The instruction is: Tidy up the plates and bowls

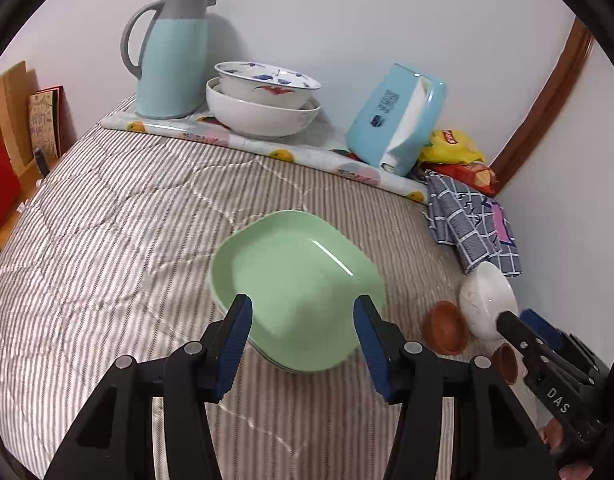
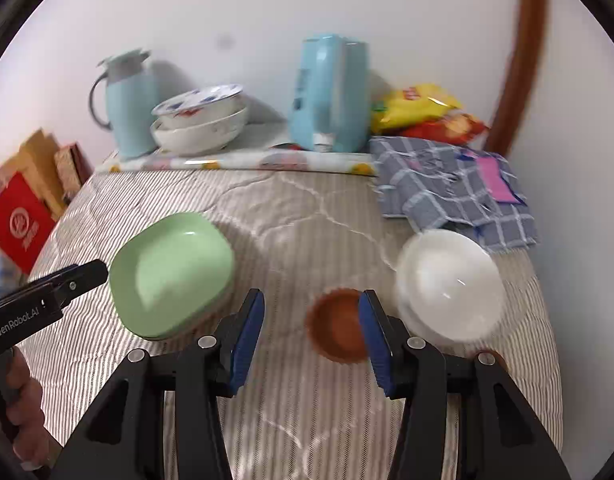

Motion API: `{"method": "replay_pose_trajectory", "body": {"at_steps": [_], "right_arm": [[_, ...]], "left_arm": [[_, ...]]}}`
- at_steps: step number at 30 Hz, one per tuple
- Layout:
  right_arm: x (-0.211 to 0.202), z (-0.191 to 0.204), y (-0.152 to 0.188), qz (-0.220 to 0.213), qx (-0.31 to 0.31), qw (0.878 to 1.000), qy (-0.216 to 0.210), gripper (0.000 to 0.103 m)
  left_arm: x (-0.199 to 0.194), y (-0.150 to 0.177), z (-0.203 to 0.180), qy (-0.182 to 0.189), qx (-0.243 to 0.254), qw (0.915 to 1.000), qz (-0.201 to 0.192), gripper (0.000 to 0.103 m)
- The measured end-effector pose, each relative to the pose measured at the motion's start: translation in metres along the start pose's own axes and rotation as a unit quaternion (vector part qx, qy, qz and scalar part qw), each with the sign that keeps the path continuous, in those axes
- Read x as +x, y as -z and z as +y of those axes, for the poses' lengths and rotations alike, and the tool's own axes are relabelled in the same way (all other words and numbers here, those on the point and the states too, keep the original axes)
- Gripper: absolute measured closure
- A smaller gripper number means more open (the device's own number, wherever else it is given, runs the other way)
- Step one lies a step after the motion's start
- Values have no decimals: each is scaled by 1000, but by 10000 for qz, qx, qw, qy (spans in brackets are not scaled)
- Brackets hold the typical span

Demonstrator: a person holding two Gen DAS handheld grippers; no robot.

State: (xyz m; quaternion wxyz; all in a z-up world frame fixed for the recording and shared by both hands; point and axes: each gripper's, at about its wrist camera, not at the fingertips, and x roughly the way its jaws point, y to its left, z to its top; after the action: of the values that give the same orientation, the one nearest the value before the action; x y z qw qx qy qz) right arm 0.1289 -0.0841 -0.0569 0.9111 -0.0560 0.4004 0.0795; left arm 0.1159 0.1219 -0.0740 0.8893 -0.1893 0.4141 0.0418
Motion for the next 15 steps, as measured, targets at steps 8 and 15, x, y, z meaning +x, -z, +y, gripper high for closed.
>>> {"method": "replay_pose_trajectory", "body": {"at_steps": [8,15], "right_arm": [[-31,-64,26,-197,621,9976,247,48],[-38,-110,49,-4,849,9957,365,46]], "left_arm": [[1,17,-40,232,230,9994,144,52],[10,28,-79,339,411,9981,322,52]]}}
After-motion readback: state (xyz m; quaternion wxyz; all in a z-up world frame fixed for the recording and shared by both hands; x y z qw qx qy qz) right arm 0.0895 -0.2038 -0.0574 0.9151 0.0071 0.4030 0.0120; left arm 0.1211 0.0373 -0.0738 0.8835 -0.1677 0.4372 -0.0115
